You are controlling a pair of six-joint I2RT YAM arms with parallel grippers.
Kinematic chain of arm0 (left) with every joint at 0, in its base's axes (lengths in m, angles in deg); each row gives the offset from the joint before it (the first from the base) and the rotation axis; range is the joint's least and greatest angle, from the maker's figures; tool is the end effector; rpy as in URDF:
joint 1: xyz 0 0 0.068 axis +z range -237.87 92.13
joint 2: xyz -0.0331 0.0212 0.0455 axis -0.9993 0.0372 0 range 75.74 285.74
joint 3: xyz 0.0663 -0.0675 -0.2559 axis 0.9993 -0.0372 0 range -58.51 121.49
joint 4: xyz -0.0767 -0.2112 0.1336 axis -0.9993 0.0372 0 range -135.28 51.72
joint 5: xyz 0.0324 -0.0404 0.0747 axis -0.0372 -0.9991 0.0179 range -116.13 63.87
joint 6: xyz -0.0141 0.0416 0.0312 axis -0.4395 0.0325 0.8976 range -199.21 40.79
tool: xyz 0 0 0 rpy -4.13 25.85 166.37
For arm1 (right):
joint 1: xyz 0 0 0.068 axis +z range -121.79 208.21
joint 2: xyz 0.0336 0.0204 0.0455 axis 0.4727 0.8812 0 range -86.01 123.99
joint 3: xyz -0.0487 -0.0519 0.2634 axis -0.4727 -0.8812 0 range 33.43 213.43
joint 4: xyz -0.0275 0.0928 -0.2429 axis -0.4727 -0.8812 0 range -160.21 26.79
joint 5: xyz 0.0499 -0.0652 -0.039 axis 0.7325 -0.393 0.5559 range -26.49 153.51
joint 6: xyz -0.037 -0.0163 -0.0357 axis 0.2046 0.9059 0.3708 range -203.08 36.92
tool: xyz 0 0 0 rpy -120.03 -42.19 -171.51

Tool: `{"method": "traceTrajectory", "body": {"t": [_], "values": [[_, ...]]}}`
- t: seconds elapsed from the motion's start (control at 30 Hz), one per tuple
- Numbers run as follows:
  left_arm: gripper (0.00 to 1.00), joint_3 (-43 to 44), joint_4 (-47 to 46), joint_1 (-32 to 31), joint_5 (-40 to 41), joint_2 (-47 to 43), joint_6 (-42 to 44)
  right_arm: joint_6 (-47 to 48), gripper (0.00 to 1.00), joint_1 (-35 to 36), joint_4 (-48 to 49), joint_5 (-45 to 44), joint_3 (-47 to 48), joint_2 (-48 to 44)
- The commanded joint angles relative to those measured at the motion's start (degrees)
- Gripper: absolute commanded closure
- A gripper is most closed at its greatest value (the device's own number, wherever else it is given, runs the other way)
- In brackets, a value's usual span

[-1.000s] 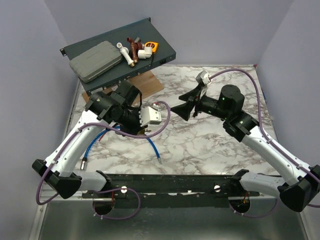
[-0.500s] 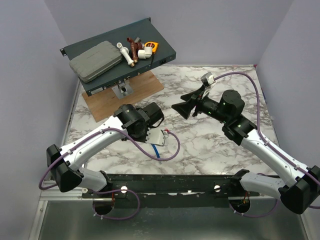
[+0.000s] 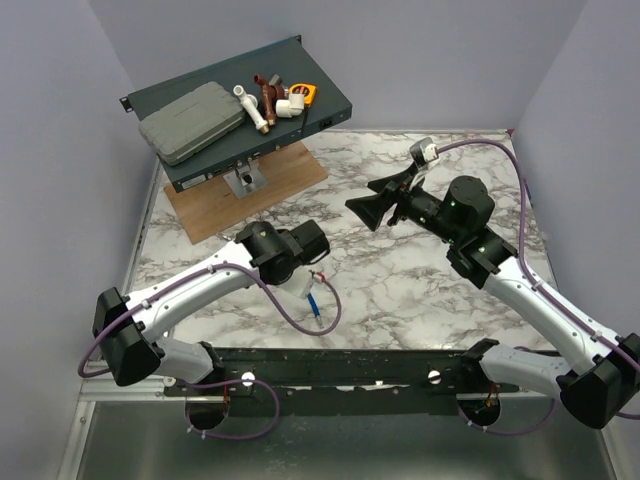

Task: Unlock with the key
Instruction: Unlock the lock.

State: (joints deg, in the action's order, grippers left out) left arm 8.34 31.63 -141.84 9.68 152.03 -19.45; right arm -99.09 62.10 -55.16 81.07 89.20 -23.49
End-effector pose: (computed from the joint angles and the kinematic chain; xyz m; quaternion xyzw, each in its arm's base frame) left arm 0.1435 -0.1620 0.2864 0.7911 0.5281 0.3085 0.0147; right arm 0.2069 0.1519 0.3810 -0.2152 0.6655 0.3949 0.5958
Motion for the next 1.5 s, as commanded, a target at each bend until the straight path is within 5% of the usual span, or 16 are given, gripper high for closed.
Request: {"method": "traceTrajectory", "body": {"t": [0.0, 0.17, 0.3, 0.43, 0.6, 0.93, 1.17, 1.33, 1.47], "values": [[1.00, 10.51, 4.58, -0.34, 1.07, 1.75, -4.06, 0.38, 0.18, -0.47, 0.06, -1.61, 0.84, -0.05], [1.00, 0.26, -1.32, 0.73, 14.87, 1.88, -0.80, 1.10, 0.18, -0.75, -0.22, -3.55, 1.06, -1.16], [1.00, 6.15, 9.13, 1.11, 15.29, 7.31, -12.17, 0.81, 0.18, -0.75, -0.49, -2.93, 1.21, -1.82], [1.00, 25.60, 15.89, 0.98, 5.05, 11.91, -16.67, 0.89, 0.18, -0.84, -0.64, -2.85, 1.11, -1.90], [1.00, 23.33, 15.81, -0.34, -6.24, 8.50, -13.84, 1.05, 0.18, -1.02, -1.20, -3.06, 1.38, -2.28], [1.00, 40.77, 14.92, 2.81, -40.63, 6.67, -19.42, 0.86, 0.19, -1.72, -1.30, -2.12, 0.67, -5.59], [1.00, 37.74, 15.77, 3.17, -44.55, 6.15, -23.36, -1.00, 0.23, -1.81, 1.06, 4.73, -1.67, -9.29], [1.00, 38.46, 12.19, 3.93, -49.10, 3.71, -24.07, -2.80, 0.45, -1.81, 1.25, 14.83, -2.04, -9.35], [1.00, 41.15, 10.48, 6.89, -55.26, 3.25, -25.79, -3.56, 0.50, -1.81, 0.86, 24.27, -1.22, -8.19]]}}
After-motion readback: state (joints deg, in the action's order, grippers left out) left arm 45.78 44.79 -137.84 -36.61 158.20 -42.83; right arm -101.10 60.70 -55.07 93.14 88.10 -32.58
